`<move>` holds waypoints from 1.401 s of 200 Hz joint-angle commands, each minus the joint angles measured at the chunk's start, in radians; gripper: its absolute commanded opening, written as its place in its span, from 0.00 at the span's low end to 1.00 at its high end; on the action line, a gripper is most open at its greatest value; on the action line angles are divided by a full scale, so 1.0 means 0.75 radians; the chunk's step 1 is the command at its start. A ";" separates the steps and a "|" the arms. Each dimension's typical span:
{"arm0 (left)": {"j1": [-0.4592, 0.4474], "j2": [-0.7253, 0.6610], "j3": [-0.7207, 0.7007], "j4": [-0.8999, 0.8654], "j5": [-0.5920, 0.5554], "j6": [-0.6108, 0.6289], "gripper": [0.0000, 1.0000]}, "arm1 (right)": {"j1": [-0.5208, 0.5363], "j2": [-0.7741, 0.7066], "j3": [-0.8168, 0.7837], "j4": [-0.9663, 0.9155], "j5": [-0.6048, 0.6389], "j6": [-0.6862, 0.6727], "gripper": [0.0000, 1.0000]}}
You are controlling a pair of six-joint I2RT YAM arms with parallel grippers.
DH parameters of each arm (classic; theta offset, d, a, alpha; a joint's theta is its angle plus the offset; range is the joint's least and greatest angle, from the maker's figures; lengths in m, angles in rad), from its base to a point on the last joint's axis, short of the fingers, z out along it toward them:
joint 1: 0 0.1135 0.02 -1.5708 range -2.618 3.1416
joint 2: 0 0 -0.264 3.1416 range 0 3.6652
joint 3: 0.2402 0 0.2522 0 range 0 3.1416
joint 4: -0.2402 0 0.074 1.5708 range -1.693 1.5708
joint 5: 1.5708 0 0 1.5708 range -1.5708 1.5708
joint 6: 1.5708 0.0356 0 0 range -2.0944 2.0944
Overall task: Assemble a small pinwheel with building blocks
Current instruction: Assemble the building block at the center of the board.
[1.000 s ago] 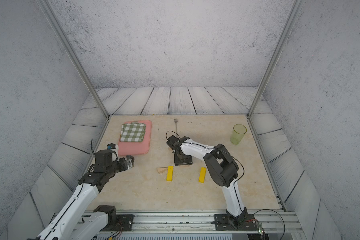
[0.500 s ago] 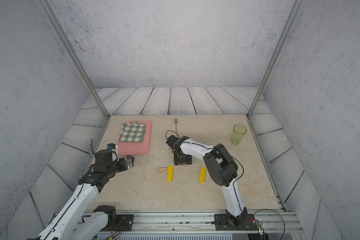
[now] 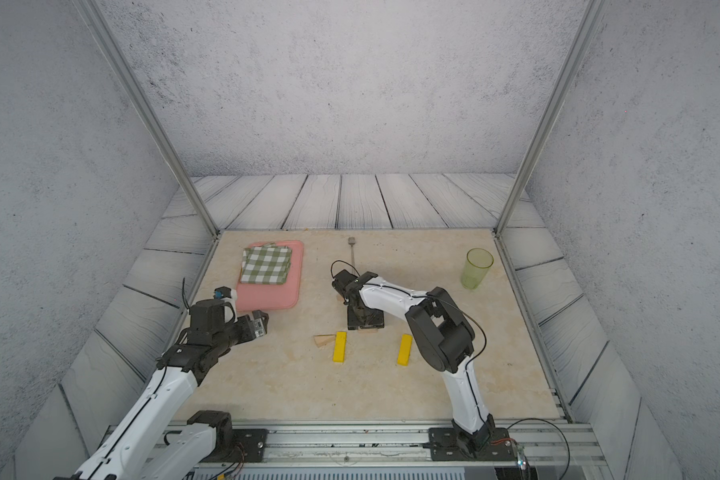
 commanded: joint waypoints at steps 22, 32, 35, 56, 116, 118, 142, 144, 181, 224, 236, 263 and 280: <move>-0.018 -0.007 -0.012 0.012 -0.007 -0.005 0.98 | 0.001 0.057 0.017 -0.006 0.006 0.002 0.68; -0.017 -0.006 -0.013 0.011 -0.007 -0.005 0.99 | 0.001 0.053 0.014 -0.005 0.008 0.000 0.69; -0.018 -0.006 -0.012 0.012 -0.007 -0.005 0.98 | 0.000 0.051 0.014 -0.005 0.008 0.001 0.70; -0.018 -0.005 -0.013 0.012 -0.007 -0.005 0.98 | 0.000 0.048 0.013 -0.005 0.010 -0.002 0.71; -0.018 -0.004 -0.013 0.012 -0.007 -0.005 0.98 | -0.001 0.015 0.036 -0.018 0.026 -0.008 0.76; -0.019 -0.004 -0.013 0.011 -0.007 -0.004 0.98 | -0.001 0.013 0.039 -0.020 0.028 -0.009 0.77; -0.018 -0.004 -0.013 0.012 -0.009 -0.005 0.99 | -0.002 -0.015 0.063 -0.046 0.048 -0.023 0.79; -0.017 -0.004 -0.014 0.012 -0.009 -0.005 0.98 | -0.004 -0.020 0.064 -0.048 0.049 -0.024 0.79; -0.019 0.004 -0.013 0.012 -0.009 -0.009 0.98 | -0.005 -0.102 0.077 -0.092 0.083 -0.058 0.80; -0.019 0.009 -0.013 0.014 -0.009 -0.009 0.98 | -0.009 -0.223 0.030 -0.112 0.085 -0.116 0.80; -0.017 0.009 -0.013 0.012 -0.009 -0.011 0.98 | -0.009 -0.248 0.023 -0.119 0.062 -0.155 0.80; -0.017 0.014 -0.011 0.014 -0.011 -0.009 0.98 | -0.005 -0.308 -0.032 -0.098 -0.028 -0.222 0.80; -0.018 0.020 -0.010 0.012 -0.012 -0.007 0.98 | 0.002 -0.351 -0.088 -0.080 -0.044 -0.253 0.80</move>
